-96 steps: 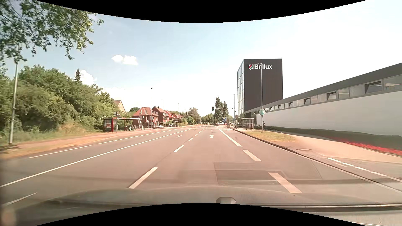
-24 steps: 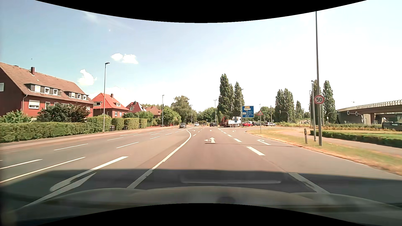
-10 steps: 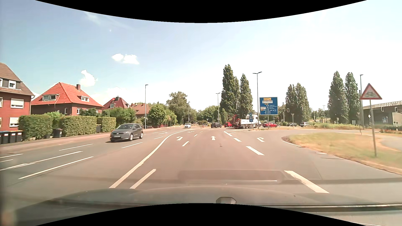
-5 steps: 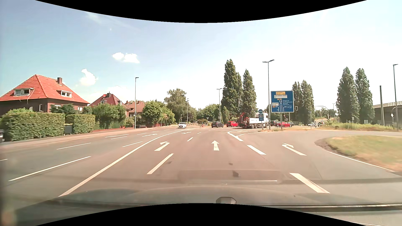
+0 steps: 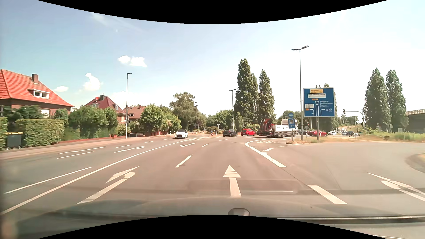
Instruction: Follow the waypoints while adhering to traffic rules and regulations
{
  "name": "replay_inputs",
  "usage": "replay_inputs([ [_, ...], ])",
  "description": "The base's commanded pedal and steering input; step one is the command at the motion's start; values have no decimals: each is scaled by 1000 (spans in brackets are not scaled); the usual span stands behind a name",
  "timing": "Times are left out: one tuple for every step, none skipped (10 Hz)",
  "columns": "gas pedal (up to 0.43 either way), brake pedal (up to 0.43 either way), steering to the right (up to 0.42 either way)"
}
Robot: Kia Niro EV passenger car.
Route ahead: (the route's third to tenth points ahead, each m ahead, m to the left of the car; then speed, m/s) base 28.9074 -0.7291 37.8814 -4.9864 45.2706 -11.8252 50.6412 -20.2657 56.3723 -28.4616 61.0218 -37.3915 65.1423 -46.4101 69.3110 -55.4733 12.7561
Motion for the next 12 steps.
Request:
replay_inputs([
  [0, 18, 7],
  [0, 18, 8],
  [0, 18, 9],
  [0, 18, 11],
  [0, 30, 17],
  [0, 73, 25],
  [0, 171, 39],
  [0, 207, 47],
  [0, 213, 54],
  [0, 238, 65],
  [0, 244, 76],
  [0, 226, 80],
])
